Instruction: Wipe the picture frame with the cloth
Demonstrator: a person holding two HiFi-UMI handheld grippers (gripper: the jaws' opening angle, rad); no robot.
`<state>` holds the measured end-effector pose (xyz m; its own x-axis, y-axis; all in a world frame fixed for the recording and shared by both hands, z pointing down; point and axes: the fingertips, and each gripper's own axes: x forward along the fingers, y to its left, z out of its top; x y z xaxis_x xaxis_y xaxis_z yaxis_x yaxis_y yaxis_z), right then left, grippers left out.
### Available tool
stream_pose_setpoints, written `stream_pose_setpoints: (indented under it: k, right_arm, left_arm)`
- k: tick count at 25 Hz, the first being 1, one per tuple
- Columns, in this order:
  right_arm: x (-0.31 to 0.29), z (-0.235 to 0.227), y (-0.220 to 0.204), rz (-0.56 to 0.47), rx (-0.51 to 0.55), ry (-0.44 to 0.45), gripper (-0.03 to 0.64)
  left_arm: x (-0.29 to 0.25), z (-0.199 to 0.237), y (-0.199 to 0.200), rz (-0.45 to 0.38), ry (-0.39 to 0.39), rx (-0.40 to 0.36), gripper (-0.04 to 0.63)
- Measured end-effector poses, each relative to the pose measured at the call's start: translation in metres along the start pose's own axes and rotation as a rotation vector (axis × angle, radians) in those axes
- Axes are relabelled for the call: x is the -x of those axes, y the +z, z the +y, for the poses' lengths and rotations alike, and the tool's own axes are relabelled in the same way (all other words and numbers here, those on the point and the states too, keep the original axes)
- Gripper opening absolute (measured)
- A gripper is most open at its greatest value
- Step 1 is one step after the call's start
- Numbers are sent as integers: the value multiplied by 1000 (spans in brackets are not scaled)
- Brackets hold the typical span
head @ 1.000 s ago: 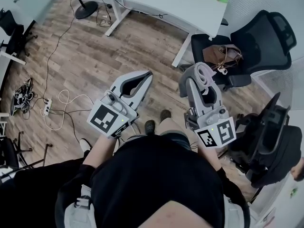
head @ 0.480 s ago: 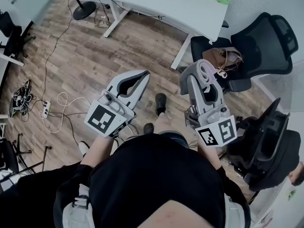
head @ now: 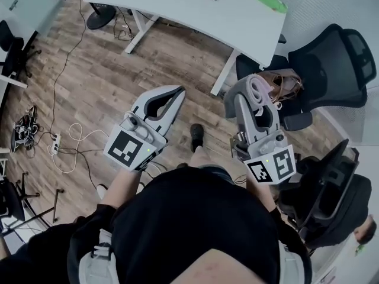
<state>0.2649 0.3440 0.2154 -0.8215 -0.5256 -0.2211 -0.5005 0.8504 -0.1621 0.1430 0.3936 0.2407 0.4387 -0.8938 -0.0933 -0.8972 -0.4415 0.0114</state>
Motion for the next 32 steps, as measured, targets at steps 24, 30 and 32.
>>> stream_pose_setpoints:
  k: [24, 30, 32]
  right_arm:
    - [-142, -139, -10, 25, -24, 96, 120]
    - [-155, -144, -14, 36, -27, 87, 120]
    - [-157, -145, -14, 37, -23, 83, 120]
  left_arm:
    - [-150, 115, 0, -17, 101, -30, 2]
    - [-156, 128, -7, 5, 94, -10, 2]
    - [-157, 130, -6, 6, 87, -12, 2]
